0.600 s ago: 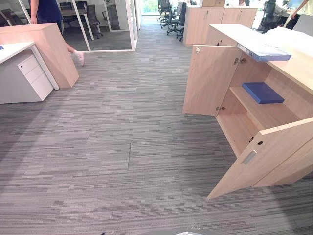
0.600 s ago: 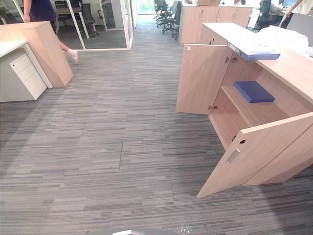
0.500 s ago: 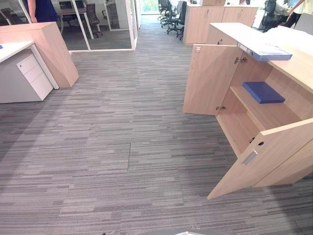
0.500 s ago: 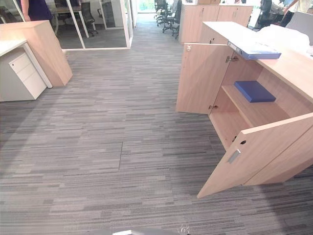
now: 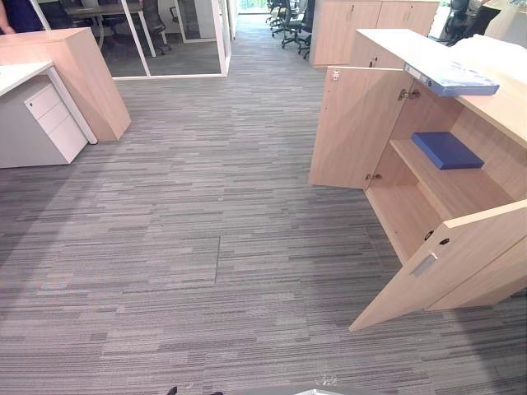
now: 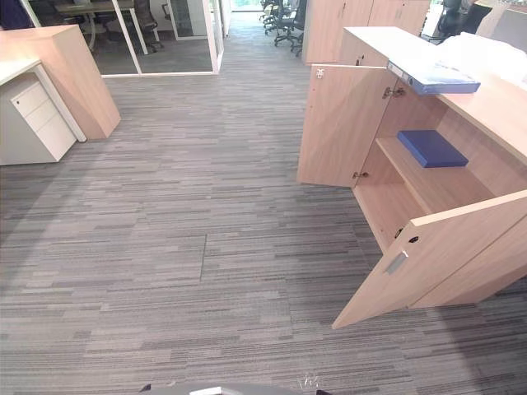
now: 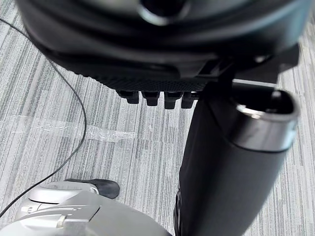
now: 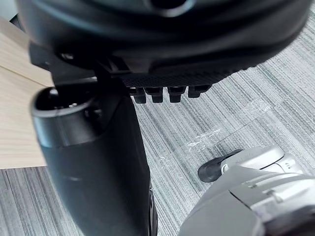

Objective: Walk over to the cabinet, pick up the folder, carry it to the office cabinet, place the folder inside the office cabinet, then close the office cabinet door

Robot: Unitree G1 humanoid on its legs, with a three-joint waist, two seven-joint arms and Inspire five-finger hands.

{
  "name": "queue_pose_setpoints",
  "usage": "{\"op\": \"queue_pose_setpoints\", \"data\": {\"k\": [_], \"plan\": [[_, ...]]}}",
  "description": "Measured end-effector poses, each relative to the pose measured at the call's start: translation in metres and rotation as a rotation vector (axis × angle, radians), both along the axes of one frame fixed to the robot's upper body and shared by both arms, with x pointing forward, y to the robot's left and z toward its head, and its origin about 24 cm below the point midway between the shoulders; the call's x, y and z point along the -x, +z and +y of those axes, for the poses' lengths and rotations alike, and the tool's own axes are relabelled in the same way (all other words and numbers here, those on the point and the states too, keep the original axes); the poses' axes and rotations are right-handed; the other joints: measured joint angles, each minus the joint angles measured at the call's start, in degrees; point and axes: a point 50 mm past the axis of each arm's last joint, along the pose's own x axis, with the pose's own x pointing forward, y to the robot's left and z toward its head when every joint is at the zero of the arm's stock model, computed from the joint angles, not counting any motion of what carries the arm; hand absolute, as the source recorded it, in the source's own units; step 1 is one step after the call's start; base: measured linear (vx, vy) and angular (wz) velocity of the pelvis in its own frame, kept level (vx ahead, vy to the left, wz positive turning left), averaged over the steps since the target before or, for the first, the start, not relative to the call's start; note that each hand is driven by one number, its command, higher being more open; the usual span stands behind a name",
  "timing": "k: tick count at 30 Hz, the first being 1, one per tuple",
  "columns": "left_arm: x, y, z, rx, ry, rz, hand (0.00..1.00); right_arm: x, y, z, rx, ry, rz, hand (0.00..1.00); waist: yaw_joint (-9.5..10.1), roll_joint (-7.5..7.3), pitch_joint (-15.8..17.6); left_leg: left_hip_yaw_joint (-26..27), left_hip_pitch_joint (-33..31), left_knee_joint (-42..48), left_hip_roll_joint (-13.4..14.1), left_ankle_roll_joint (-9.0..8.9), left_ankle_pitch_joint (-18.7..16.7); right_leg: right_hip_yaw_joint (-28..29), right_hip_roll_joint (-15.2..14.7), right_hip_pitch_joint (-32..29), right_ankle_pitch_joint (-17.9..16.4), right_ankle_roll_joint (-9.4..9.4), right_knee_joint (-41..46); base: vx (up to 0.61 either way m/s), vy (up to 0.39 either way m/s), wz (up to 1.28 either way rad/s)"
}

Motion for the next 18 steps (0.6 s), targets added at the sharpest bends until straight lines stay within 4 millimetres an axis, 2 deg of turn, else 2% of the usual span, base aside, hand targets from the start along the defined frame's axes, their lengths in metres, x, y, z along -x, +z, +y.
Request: {"op": "queue_pose_setpoints", "data": {"k": [11,13,14,15,16,17,18], "plan": [[0.0,0.0,-0.001,-0.007,-0.024,0.006,1.0,0.002,0.0,0.0,0.006,-0.034,0.005,1.0,-0.01,-0.21,0.1,-0.18,-0.18,0.06,0.01,-0.02,-0.02,-0.35,-0.01,-0.02,-0.21,0.01,-0.02,0.0,-0.003,0.01],[-0.001,0.0,0.001,-0.01,-0.011,-0.001,1.0,0.002,0.0,0.001,0.004,-0.047,0.001,1.0,-0.07,-0.35,0.22,-0.36,-1.69,2.21,0.02,-0.76,-1.29,-1.16,-0.11,-0.78,-1.0,-0.86,1.01,-0.02,-0.027,0.14],[-0.006,0.002,0.002,-0.012,0.03,-0.035,1.0,-0.002,0.001,0.001,0.01,-0.048,-0.02,1.0,0.01,-0.03,1.24,-0.24,-5.42,10.26,0.77,-1.77,-5.09,-2.21,0.08,-2.28,-3.34,-2.15,4.37,-0.03,-0.037,0.19],[-0.01,0.003,0.001,-0.008,0.059,-0.057,1.0,-0.004,0.002,-0.001,0.017,-0.044,-0.03,1.0,0.04,0.23,1.88,0.2,-7.75,15.26,1.45,-2.52,-7.15,-3.43,0.15,-2.93,-4.71,-2.54,6.11,-0.07,-0.028,0.22],[-0.016,0.006,0.002,-0.01,0.109,-0.097,1.0,-0.008,0.003,-0.001,0.025,-0.025,-0.043,1.0,0.37,0.59,3.18,1.55,-13.1,27.59,2.84,-3.63,-9.3,-4.75,0.38,-3.51,-6.41,-3.44,8.77,-0.08,-0.017,0.07],[-0.026,0.01,0.004,-0.016,0.151,-0.152,1.0,-0.01,0.003,-0.002,0.034,-0.018,-0.044,1.0,1.1,0.59,4.58,3.28,-19.93,42.93,4.42,-2.18,-7.53,-4.31,0.45,-3.37,-7.96,-4.06,11.57,-0.08,-0.01,-0.05],[-0.028,0.012,0.002,-0.012,0.17,-0.176,1.0,-0.009,0.003,-0.003,0.04,-0.018,-0.038,1.0,1.66,0.82,4.72,3.86,-22.77,48.32,5.38,-1.5,-6.44,-3.94,0.55,-3.27,-8.63,-4.34,12.55,0.0,-0.019,-0.27]]}}
